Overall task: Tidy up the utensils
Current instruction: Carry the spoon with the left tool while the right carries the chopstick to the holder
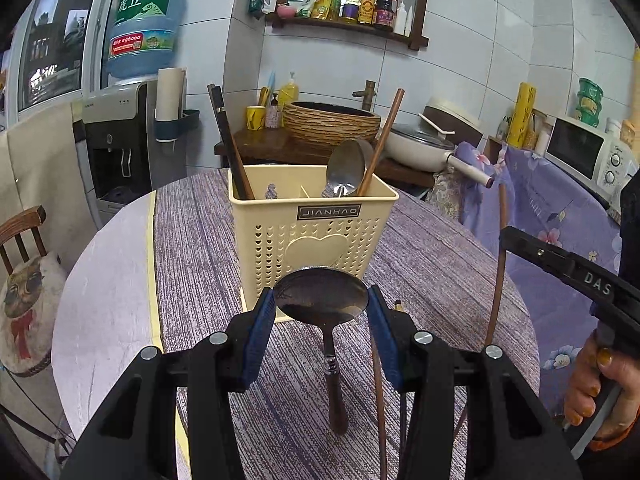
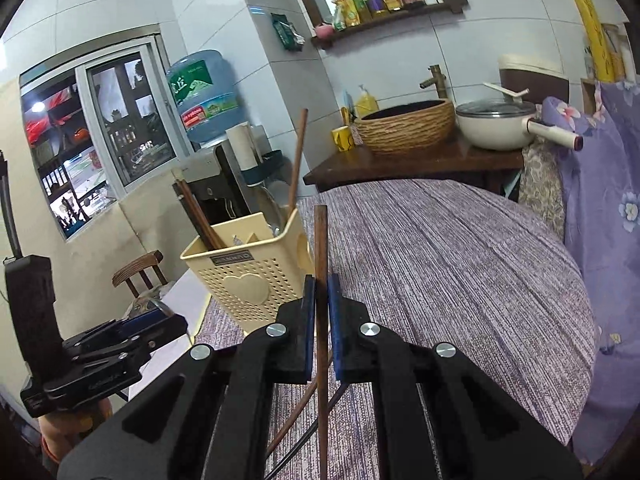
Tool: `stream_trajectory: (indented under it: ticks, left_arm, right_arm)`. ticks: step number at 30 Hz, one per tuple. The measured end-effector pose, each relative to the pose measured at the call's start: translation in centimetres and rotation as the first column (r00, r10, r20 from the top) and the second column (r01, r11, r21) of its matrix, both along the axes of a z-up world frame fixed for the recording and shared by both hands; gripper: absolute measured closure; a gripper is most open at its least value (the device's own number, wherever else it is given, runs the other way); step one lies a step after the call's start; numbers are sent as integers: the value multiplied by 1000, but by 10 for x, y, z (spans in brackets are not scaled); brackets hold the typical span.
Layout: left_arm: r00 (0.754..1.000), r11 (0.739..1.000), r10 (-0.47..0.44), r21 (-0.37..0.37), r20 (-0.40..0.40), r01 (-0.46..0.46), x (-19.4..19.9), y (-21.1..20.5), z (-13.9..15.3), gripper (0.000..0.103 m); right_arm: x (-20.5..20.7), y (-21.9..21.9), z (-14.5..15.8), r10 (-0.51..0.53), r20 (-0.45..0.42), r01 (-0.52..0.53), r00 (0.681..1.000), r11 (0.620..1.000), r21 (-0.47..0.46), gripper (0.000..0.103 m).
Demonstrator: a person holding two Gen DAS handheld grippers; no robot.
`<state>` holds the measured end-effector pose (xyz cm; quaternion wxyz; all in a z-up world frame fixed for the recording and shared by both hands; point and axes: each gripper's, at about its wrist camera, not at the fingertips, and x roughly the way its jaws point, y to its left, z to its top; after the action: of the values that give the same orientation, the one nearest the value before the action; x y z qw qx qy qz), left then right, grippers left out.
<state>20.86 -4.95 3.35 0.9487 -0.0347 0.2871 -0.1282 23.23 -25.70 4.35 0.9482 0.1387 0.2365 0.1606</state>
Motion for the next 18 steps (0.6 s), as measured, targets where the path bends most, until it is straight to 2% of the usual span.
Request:
stream_trajectory:
  ticks: [11, 15, 18]
  left_arm:
    - [1000, 1000, -15, -26, 19, 16, 0, 12, 17, 56]
    - [998, 998, -47, -48, 28, 49, 3, 16, 32, 56]
    - [997, 998, -53, -42, 62, 55, 6, 19, 53, 56]
  right_arm:
    - [-17, 6, 34, 33, 82, -31, 996, 999, -17, 95]
    - [-9, 11, 52, 60, 100, -59, 993, 998, -14, 95]
    - [-5, 15, 72, 83, 127, -81, 988, 997, -15, 95]
